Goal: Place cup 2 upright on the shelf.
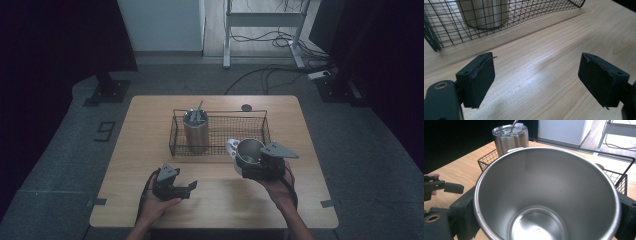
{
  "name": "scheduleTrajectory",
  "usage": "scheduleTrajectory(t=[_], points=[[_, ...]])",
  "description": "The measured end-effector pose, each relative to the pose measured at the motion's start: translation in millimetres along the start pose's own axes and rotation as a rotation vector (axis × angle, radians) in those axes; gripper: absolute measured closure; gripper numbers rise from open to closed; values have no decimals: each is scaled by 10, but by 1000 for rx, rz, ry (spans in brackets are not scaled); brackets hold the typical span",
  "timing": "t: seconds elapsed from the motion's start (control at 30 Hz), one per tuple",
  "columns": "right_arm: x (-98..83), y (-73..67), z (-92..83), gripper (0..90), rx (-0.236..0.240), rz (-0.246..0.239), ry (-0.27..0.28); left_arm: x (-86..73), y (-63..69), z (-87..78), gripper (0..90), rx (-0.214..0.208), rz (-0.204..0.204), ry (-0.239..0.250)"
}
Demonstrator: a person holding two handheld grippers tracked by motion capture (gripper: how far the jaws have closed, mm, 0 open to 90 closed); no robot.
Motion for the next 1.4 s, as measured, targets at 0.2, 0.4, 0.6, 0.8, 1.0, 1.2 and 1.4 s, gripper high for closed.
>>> scheduleTrajectory(t=[0.2, 0.4, 0.6, 0.8, 1.0, 1.2, 1.4], points=[[47, 31, 21, 66, -1, 10, 8, 4, 7, -5, 145, 1, 3, 3], [90, 34, 47, 66, 1, 9, 17, -15, -3, 3, 145, 6, 7, -5], [131, 58, 68, 66, 2, 16, 20, -18, 6, 0, 145, 5, 9, -6], [169, 90, 104, 66, -2, 20, 18, -20, 7, 0, 145, 5, 7, -9], [208, 117, 145, 67, -8, 22, 18, -24, 16, 0, 145, -1, 12, -16], [221, 173, 190, 66, -22, 30, 16, -34, 29, 9, 145, -3, 19, -23], [235, 222, 229, 67, -34, 24, 13, -43, 40, 14, 145, -5, 25, -29]])
Point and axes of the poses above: each handheld gripper's, and its own axes: z roughly forward along the jaws, x roughly out of its top, y roughly to its right, the point moved 5 cm from there along z, roughly forward along the jaws, and after that the axes turned 9 degrees about y, right-handed, at the moved point
